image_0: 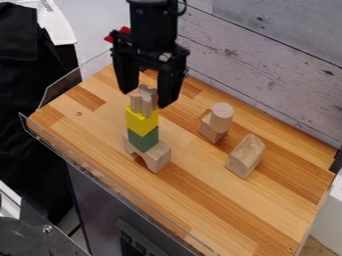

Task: Put the plus on top of the yellow cube

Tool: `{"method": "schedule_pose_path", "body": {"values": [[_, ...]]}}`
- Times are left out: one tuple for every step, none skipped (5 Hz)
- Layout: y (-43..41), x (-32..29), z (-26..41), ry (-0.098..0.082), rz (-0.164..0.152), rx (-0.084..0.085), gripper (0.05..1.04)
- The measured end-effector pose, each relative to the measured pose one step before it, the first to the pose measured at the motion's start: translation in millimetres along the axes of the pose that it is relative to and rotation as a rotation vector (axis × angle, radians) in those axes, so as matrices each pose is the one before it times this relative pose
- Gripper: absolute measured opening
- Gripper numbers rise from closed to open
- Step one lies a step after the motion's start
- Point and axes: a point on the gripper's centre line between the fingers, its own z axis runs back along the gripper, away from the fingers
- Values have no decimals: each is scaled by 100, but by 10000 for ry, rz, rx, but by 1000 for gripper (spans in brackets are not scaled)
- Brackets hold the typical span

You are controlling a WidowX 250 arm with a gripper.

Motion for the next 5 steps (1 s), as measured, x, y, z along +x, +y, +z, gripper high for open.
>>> {"method": "schedule_pose_path", "body": {"values": [[-629,75,3291,-909,-143,308,1001],[-1088,186,762,-131,-272,259,1001],[-1635,1679,-1755,199,-66,350,1001],[-2004,1747,-1268,133,-456,65,1001],[-760,1284,-1099,-339,233,-267,1001]]}}
